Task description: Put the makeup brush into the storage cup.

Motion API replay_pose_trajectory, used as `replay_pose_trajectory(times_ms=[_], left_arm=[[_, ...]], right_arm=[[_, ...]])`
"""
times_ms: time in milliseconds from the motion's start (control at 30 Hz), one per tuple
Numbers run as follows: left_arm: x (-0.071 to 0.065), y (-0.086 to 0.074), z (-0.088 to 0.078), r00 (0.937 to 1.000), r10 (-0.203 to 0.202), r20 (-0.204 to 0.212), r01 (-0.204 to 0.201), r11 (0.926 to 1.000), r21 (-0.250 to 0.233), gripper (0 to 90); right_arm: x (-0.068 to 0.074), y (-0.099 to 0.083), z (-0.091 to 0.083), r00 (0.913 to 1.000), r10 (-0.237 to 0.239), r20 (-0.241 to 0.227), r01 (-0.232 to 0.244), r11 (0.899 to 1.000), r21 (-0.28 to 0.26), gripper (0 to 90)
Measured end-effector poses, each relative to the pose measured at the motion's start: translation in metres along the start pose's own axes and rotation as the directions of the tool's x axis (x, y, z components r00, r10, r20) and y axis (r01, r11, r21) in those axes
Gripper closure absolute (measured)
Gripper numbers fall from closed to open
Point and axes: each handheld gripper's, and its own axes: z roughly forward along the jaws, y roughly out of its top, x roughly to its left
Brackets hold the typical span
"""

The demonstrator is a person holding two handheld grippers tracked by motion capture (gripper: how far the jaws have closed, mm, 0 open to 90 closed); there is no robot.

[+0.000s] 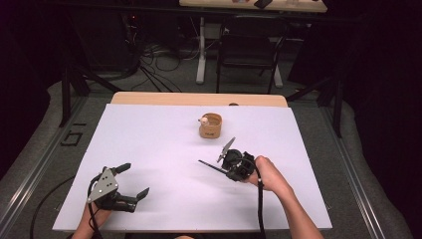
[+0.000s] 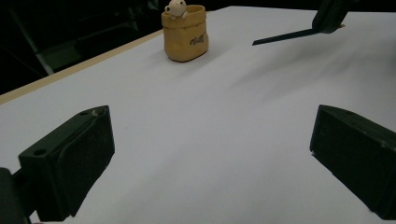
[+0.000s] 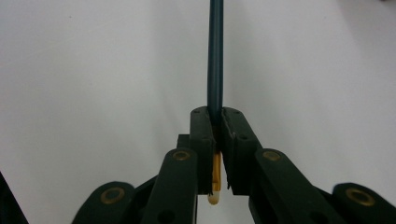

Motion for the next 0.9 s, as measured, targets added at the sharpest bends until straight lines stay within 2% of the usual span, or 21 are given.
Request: replay_pose_trajectory(times_ms=[333,433,567,900], left_arm=[[0.001,-0.001,0.003,0.9996,-0.001,0.029,0.0,0.9996,0.027,0.0],[0.002,-0.001,0.005,0.9986,-0.007,0.052,0.005,0.9993,0.038,0.0],[0.002,-0.001,0.007,0.9983,-0.012,0.056,0.009,0.9988,0.048,0.0],[0.002,0.001,0.012,0.9941,-0.008,0.109,-0.002,0.9963,0.086,0.0]], right_arm=[[0.007,0.005,0.002,0.9991,-0.042,0.002,0.042,0.999,0.018,83.9],[0.008,0.005,0.001,0.9986,-0.053,-0.002,0.053,0.998,0.023,83.9],[0.011,0.006,0.002,0.997,-0.077,0.001,0.077,0.997,0.023,83.9],[0.013,0.007,0.001,0.9902,-0.14,-0.003,0.139,0.989,0.039,83.9]])
